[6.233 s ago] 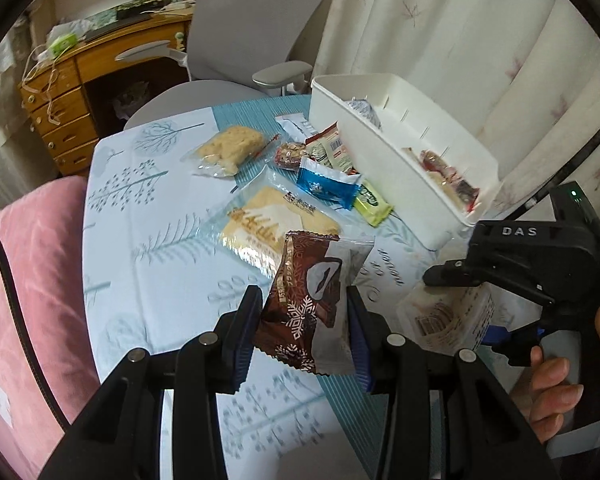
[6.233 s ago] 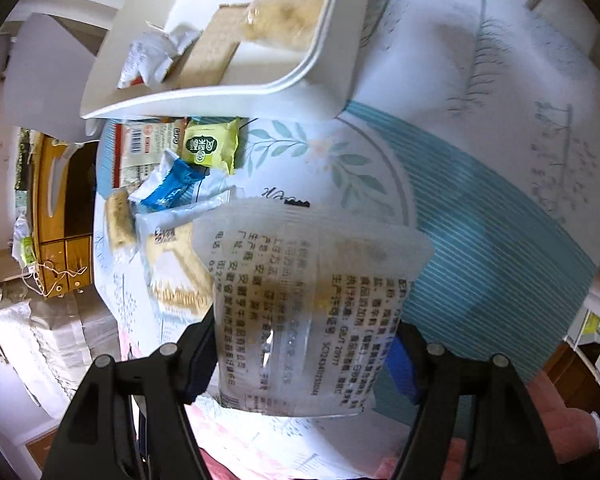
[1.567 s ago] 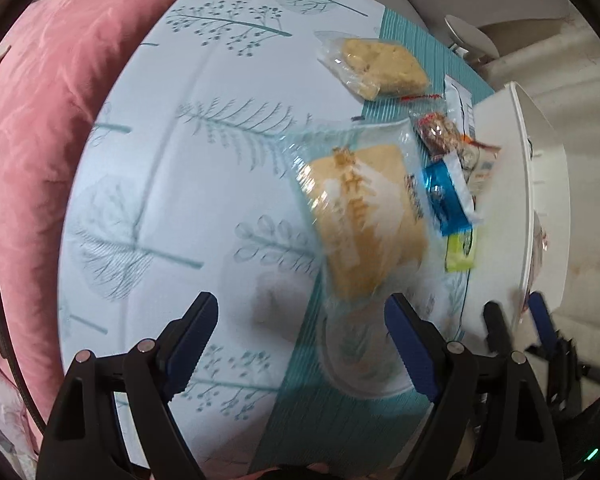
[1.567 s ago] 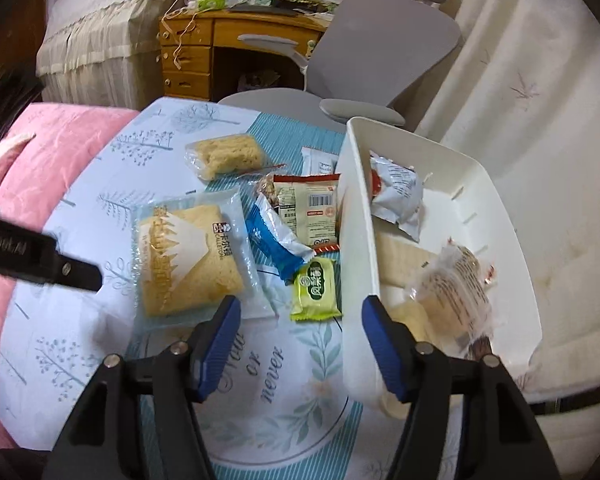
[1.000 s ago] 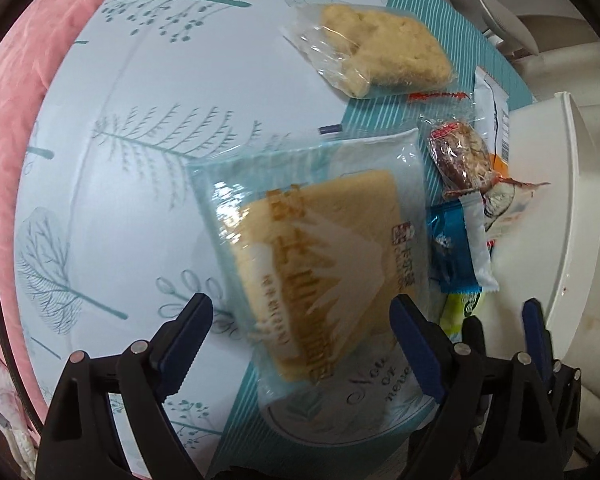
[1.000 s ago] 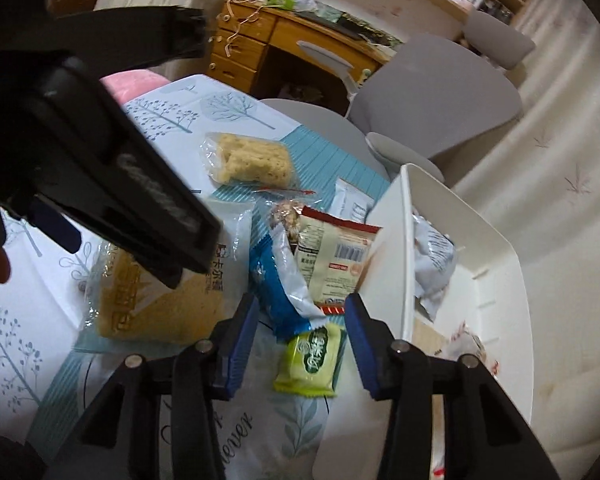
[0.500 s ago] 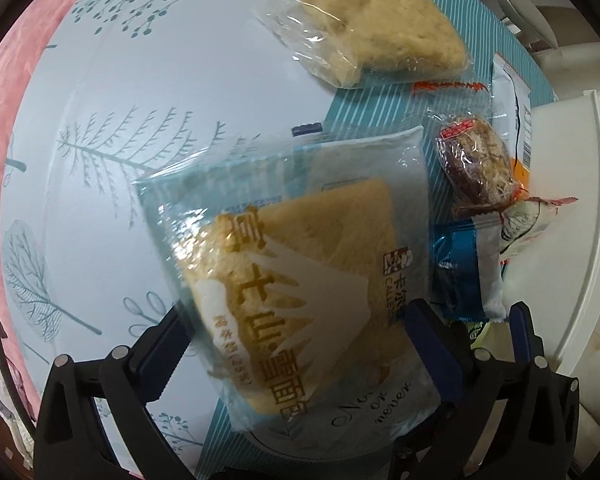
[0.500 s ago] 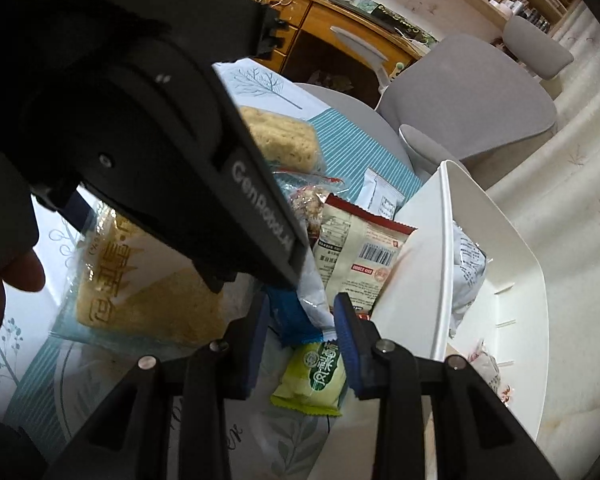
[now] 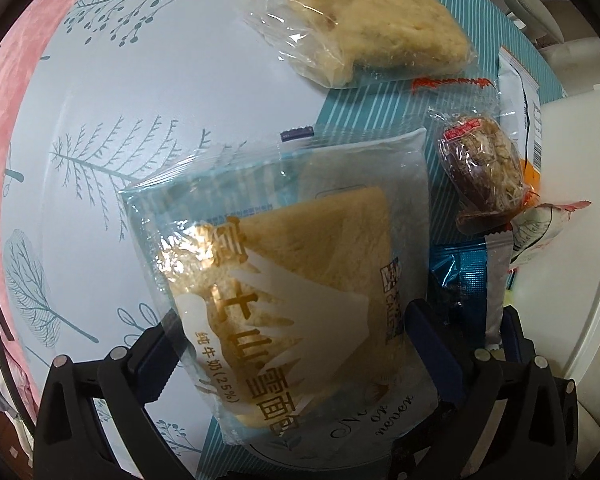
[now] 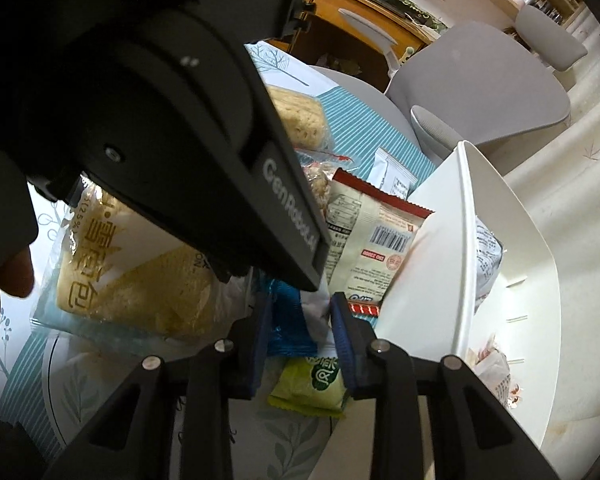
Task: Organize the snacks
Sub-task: 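Grasp the yellow bread pack with the left tool while the right tool grasps the blue packet, then lift the bread pack with the left tool while the right tool carries the blue packet over the basket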
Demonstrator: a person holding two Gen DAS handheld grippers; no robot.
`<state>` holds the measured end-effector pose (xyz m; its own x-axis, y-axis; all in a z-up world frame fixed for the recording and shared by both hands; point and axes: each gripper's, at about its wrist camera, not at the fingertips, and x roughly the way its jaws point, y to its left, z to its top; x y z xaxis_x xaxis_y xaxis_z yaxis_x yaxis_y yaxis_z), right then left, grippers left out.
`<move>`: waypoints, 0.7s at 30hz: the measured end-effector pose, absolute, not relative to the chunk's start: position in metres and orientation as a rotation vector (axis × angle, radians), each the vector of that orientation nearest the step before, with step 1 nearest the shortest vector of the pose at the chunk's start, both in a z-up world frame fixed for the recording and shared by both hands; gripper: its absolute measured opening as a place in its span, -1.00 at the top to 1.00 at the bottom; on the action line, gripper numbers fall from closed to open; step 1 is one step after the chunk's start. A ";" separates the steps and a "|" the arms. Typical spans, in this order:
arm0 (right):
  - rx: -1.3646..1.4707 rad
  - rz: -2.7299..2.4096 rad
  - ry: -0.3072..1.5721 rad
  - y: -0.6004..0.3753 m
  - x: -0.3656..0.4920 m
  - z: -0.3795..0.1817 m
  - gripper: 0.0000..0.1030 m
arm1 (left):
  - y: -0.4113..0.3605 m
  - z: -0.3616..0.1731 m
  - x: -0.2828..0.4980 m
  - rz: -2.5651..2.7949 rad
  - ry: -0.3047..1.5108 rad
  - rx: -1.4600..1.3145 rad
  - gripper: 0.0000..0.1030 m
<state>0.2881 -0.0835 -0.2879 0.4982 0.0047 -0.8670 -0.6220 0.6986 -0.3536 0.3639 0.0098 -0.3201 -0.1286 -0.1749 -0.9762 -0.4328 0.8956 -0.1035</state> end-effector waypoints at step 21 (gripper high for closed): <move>-0.623 0.393 1.106 -0.089 0.275 -0.278 0.64 | 0.043 -0.292 0.312 0.230 1.670 -0.568 -0.34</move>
